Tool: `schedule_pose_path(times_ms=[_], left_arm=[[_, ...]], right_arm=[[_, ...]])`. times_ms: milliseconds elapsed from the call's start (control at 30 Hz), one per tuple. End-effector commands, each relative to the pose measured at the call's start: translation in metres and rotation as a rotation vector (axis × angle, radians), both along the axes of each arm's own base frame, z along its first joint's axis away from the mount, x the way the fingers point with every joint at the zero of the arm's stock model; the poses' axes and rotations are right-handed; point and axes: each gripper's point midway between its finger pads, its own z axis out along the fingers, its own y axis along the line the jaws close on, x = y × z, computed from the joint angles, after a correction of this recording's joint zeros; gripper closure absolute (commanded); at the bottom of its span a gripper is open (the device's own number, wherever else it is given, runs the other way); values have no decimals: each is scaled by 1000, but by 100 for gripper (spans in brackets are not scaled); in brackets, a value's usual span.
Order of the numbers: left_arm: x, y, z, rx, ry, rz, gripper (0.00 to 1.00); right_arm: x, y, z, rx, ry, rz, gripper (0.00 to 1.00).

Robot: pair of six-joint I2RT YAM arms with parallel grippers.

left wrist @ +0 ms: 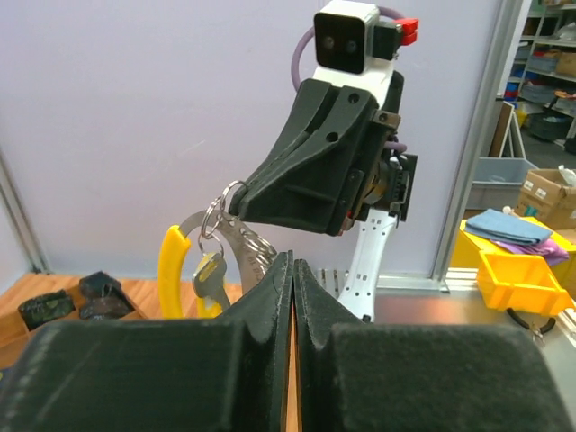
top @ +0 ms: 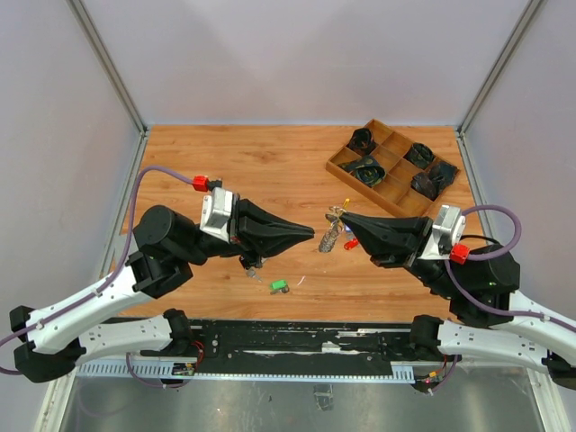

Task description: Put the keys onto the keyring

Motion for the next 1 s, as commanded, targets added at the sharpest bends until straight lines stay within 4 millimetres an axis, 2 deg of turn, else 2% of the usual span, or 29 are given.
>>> schedule_pose_path(times_ms=[0, 467, 967], left_arm=[[-15, 7, 17, -59, -56, -50, 96], [-7, -7, 9, -14, -58, -42, 98], [4, -5, 7, -19, -43, 17, 96]], right_arm=[[-9, -4, 22, 87, -25, 38, 99], [-23, 6, 26, 56, -74, 121, 99], [-36, 8, 27, 43, -115, 183, 99]])
